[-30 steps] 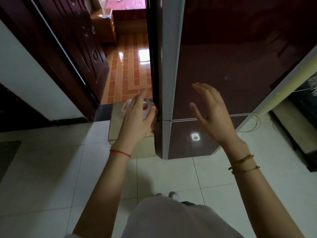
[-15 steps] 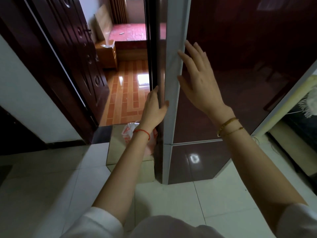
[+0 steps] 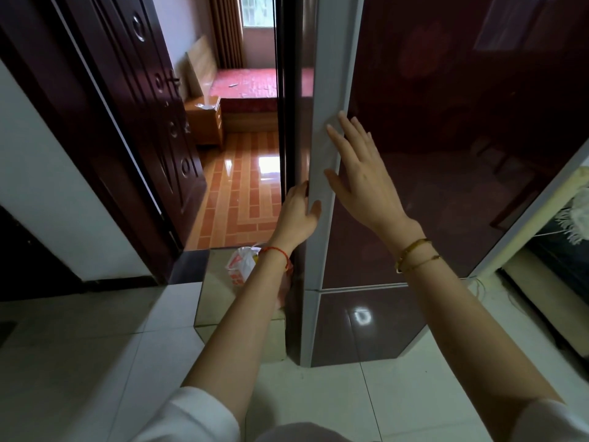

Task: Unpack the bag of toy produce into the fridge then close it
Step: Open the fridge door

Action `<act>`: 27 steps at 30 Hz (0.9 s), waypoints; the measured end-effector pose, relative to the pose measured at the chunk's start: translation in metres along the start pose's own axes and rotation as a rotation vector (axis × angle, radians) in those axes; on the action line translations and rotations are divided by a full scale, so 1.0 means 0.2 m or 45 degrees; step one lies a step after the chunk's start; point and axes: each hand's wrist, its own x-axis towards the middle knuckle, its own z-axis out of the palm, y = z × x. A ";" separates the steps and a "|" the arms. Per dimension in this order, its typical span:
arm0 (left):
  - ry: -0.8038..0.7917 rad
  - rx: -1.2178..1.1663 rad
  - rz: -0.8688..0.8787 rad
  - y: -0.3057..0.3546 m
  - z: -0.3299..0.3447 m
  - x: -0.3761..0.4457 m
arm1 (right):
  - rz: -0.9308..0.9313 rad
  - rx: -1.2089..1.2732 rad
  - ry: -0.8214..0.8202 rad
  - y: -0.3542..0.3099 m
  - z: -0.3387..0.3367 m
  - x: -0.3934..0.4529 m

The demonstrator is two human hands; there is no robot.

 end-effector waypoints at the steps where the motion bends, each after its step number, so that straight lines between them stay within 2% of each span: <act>1: 0.008 -0.005 -0.011 0.00 0.00 0.00 | 0.004 0.005 -0.007 0.00 0.00 0.00; 8: 0.049 -0.008 -0.026 0.00 0.00 -0.08 | -0.008 0.032 0.003 0.00 0.00 -0.07; 16: 0.231 -0.055 0.155 0.03 0.07 -0.38 | -0.021 -0.020 0.141 -0.09 -0.10 -0.33; 22: 0.172 -0.080 0.284 0.11 0.08 -0.60 | 0.073 -0.051 0.196 -0.18 -0.18 -0.51; 27: -0.023 -0.040 0.311 0.20 0.06 -0.77 | 0.226 -0.078 0.285 -0.30 -0.27 -0.69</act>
